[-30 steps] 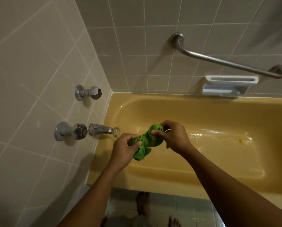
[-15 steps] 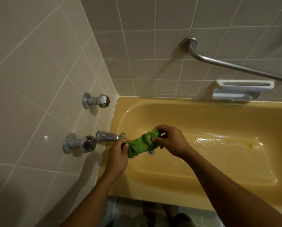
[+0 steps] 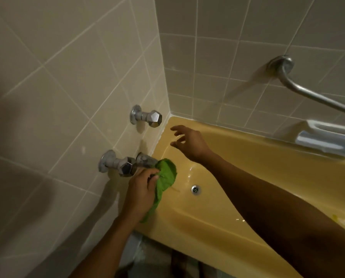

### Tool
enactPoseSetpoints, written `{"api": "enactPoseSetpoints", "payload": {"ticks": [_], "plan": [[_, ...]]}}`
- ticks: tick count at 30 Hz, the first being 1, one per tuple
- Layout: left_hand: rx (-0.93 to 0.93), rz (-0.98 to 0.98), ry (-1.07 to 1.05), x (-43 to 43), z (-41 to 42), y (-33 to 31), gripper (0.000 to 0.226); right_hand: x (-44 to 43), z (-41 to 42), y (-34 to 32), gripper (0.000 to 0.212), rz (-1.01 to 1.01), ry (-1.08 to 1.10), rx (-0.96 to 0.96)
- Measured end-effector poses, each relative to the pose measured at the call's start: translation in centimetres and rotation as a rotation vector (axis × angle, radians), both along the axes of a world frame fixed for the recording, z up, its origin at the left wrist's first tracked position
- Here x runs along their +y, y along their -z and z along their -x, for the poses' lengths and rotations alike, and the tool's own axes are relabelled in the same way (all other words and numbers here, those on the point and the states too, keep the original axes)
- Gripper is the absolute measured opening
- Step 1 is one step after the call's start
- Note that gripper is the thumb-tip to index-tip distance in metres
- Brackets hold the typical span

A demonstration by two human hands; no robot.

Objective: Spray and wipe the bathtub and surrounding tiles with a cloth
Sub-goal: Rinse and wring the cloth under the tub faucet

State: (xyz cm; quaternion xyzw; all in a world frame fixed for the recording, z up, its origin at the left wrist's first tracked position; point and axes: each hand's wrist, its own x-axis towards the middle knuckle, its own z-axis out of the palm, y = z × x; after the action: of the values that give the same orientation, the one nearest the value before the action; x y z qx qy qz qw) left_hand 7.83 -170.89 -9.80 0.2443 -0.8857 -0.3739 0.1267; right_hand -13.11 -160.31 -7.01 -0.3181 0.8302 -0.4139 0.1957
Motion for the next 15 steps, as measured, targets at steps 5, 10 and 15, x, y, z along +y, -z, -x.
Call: {"api": "enactPoseSetpoints", "payload": {"ticks": [5,10,15], "plan": [[-0.041,-0.070,-0.094,-0.9,-0.4,2.7,0.018,-5.7,3.0,0.1,0.076,-0.036,-0.165,0.199],[-0.038,-0.219,-0.160,-1.7,-0.9,5.2,0.020,-9.8,4.7,2.2,0.071,0.001,-0.211,0.254],[0.021,-0.240,-0.177,-1.4,-1.5,7.0,0.017,-10.6,5.4,2.8,0.058,0.038,-0.146,0.179]]}}
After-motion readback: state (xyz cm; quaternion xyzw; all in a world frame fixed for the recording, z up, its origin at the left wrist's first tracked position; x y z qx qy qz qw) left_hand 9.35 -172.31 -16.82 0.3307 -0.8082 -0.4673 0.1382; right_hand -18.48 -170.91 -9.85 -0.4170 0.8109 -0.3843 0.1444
